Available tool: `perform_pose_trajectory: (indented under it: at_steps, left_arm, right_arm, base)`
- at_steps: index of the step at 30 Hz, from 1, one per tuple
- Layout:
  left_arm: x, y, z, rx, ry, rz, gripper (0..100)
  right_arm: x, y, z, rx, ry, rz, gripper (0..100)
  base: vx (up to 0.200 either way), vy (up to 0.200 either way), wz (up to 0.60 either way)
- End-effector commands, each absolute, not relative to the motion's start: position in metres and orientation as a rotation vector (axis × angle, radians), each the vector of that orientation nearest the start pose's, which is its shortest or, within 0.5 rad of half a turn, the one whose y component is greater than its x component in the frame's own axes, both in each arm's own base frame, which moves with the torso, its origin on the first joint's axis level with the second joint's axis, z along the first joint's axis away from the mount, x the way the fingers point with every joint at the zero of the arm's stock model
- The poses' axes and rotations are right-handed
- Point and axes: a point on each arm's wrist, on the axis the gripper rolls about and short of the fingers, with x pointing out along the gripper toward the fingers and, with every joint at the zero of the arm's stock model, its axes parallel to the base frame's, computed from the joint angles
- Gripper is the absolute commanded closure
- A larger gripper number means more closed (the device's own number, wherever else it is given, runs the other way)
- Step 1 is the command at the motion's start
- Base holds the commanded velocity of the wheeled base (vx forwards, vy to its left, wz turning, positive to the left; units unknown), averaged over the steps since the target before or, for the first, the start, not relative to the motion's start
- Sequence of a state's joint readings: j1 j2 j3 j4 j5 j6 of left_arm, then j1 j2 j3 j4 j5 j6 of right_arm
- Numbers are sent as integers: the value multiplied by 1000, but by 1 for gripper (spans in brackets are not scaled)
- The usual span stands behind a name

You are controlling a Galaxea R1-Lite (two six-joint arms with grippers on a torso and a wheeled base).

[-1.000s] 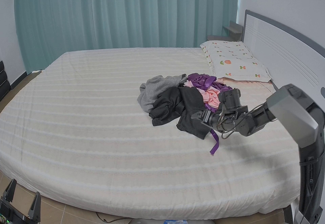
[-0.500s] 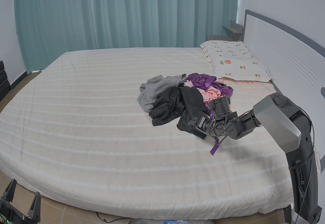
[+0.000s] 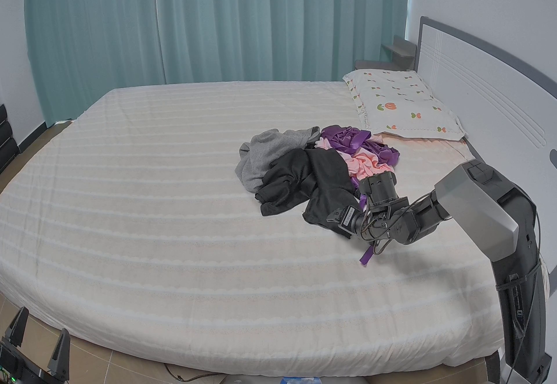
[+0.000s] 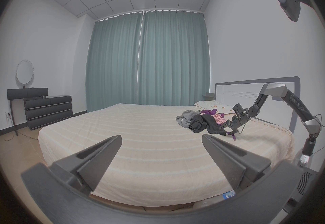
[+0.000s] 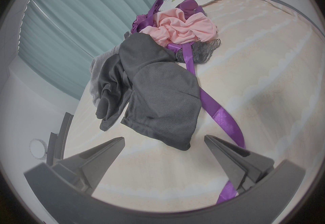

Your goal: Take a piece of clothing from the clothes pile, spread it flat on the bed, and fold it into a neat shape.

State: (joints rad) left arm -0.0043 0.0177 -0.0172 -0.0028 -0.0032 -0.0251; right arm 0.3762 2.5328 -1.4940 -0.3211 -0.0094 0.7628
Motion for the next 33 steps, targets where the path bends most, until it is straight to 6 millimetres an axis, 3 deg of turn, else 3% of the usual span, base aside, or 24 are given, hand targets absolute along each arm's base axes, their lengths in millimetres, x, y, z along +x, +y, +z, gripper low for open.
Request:
perform_pose_trajectory:
  at_steps: [1,5,11,12,17,22,23,27,33]
  left_arm:
    - [-23,0,76,-26,-5,-8,0]
    - [-23,0,76,-26,-5,-8,0]
    - [-23,0,76,-25,-5,-8,0]
    - [-23,0,76,-26,-5,-8,0]
    - [-23,0,76,-26,-5,-8,0]
    - [-23,0,76,-26,-5,-6,0]
    - [-23,0,76,-25,-6,-8,0]
    - [-23,0,76,-9,-5,-11,0]
    - [-23,0,76,-64,-5,3,0]
  right_arm:
    - [444,177,-11,584,800,67,0]
    - [457,186,-24,597,762,95,0]
    - [473,194,-28,613,717,113,0]
    - [473,194,-29,613,718,114,100]
    - [472,194,-28,614,714,118,100]
    - [465,191,-13,654,719,112,100]
    - [454,187,4,705,732,124,100]
    - [425,184,34,742,724,231,100]
    - [352,182,89,769,570,389,100]
  base:
    - [0,0,0]
    - [0,0,0]
    - [0,0,0]
    - [0,0,0]
    - [0,0,0]
    - [0,0,0]
    - [0,0,0]
    - [0,0,0]
    - [0,0,0]
